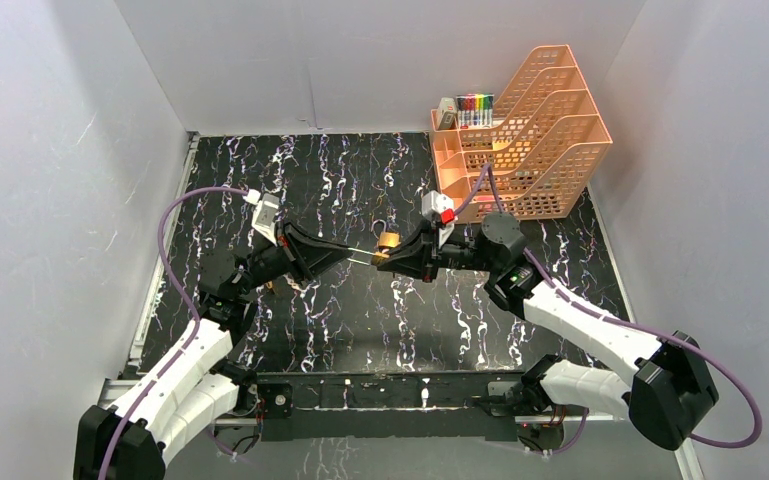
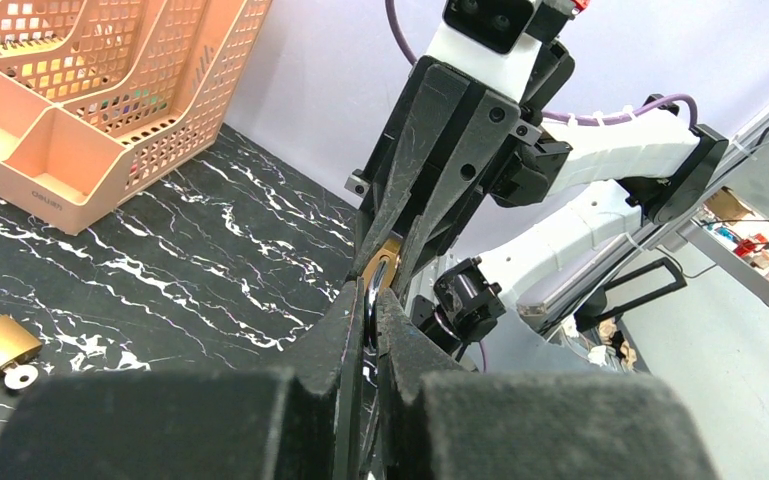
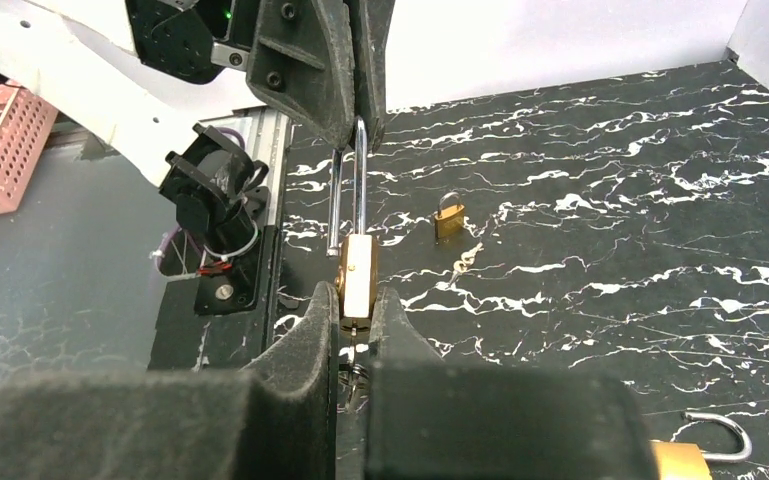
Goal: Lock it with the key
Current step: Lock the lock.
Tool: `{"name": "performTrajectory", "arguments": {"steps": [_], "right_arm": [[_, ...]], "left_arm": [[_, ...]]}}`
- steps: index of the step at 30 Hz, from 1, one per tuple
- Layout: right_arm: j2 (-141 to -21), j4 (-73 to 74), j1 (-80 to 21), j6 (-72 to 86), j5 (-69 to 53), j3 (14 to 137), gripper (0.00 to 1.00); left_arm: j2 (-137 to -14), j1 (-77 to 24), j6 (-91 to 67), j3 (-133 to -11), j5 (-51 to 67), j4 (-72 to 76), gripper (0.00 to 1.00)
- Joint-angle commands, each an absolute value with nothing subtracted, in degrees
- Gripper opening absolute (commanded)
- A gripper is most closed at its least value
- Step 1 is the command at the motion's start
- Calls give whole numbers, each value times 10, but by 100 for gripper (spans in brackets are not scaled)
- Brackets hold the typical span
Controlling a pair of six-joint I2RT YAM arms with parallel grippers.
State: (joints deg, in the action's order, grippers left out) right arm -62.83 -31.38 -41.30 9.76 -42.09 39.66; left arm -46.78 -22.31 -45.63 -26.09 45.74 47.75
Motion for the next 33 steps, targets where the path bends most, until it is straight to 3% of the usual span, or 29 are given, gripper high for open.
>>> {"name": "performTrajectory", "arguments": {"steps": [1, 6, 12, 15, 30, 33], "right_arm": [[-606, -315, -416, 91, -393, 421, 0], [-601, -204, -416, 73, -422, 465, 0], [-607, -13, -406, 32, -480, 552, 0], [-634, 24, -395, 29, -517, 569, 0], [-642, 67, -381, 27, -566, 597, 0], [-643, 66, -380, 29, -572, 599, 0]], "left_arm": [[-463, -226, -445, -271, 465, 517, 0], [-469, -226, -456, -265, 476, 516, 3], [-467, -227, -486, -274, 533, 516, 58], [-444, -227, -486, -272, 536, 516, 66], [-442, -226, -489, -269, 543, 512, 65], [-451, -226, -492, -272, 549, 512, 59]]}}
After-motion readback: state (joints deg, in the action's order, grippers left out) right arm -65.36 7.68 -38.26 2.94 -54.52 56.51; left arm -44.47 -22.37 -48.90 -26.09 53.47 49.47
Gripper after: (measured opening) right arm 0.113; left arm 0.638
